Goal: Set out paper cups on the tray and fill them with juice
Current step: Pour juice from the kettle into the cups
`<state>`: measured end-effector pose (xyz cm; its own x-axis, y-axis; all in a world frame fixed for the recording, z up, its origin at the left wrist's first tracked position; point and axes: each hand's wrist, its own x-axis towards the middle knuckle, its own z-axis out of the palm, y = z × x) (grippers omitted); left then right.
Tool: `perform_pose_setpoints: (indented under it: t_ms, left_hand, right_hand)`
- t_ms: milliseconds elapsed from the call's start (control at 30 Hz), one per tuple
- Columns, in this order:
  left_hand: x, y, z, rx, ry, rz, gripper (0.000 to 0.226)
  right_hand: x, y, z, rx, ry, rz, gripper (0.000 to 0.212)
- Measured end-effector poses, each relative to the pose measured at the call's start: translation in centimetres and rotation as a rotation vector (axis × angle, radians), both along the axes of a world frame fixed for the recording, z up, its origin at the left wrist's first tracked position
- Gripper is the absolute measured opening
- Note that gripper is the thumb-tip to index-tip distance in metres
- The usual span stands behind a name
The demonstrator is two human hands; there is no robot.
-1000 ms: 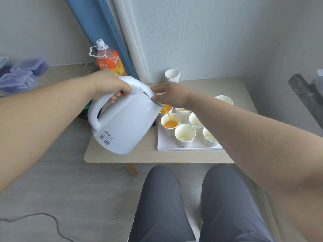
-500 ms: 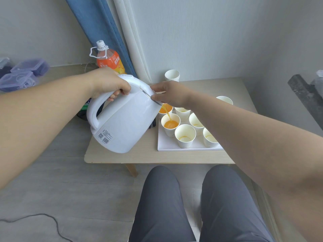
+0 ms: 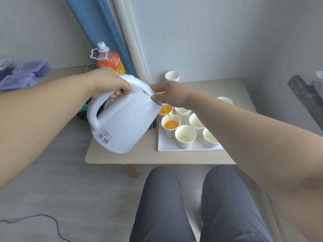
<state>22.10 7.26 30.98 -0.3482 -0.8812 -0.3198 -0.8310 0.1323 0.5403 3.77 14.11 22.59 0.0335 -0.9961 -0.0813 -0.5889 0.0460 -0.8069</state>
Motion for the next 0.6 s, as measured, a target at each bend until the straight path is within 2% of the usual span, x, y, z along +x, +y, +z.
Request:
perform_pose_setpoints:
  t_ms: [600]
  left_hand:
    - [-0.38,0.63,0.71,-0.014,-0.044,-0.004,0.027]
  right_hand:
    - [-0.02,0.33,0.53,-0.007,-0.016,-0.011,0.038]
